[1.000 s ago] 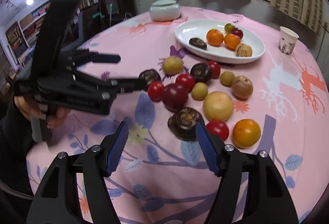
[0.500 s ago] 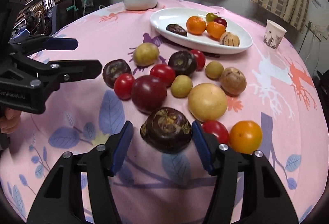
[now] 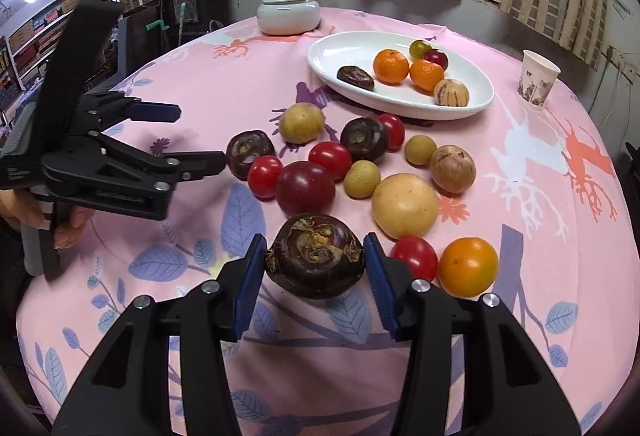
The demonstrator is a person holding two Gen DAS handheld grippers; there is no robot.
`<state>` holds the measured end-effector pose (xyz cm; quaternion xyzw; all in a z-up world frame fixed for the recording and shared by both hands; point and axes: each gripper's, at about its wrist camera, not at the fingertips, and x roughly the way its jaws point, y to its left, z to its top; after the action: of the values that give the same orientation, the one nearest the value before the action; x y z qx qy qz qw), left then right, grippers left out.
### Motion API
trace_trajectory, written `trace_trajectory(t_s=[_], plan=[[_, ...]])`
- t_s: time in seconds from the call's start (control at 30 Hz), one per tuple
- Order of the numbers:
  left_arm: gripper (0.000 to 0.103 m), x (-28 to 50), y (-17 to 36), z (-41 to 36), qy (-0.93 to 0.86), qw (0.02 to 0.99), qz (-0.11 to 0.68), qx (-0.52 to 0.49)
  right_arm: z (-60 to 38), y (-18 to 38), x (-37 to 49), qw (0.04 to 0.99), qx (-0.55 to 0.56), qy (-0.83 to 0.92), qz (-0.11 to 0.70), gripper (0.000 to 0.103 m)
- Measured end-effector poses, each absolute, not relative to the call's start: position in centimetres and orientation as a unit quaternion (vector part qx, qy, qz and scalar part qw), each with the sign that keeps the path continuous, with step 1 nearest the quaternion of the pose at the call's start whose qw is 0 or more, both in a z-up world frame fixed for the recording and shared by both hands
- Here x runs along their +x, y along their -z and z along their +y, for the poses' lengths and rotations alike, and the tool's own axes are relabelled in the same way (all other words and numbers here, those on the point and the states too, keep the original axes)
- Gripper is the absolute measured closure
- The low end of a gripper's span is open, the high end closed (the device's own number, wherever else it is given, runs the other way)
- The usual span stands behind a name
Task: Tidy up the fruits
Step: 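Grasp a dark mangosteen with the left tool while the right tool grasps another mangosteen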
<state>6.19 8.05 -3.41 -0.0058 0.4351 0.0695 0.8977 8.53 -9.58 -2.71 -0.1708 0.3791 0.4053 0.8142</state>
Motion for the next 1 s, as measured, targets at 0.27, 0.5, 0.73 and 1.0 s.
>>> trace_trajectory(t_s=[0.27, 0.5, 0.73, 1.0], plan=[[0.008, 7.2, 5.0, 6.3, -0.057, 0.895, 0.441, 0.032, -9.5, 2.9, 8.7, 0.810, -0.166, -0.407, 0.389, 0.053], [0.034, 8.1, 5.0, 7.2, -0.033, 0.898, 0.438, -0.026, -9.5, 3.0, 8.6, 0.808, -0.168, -0.406, 0.392, 0.053], [0.048, 8.7, 4.9, 7.2, -0.050, 0.899, 0.434, -0.035, -9.5, 3.1, 8.6, 0.808, -0.167, -0.403, 0.395, 0.053], [0.059, 8.6, 4.8, 7.8, -0.052, 0.901, 0.428, -0.058, -9.4, 3.5, 8.3, 0.799, -0.186, -0.401, 0.408, 0.053]])
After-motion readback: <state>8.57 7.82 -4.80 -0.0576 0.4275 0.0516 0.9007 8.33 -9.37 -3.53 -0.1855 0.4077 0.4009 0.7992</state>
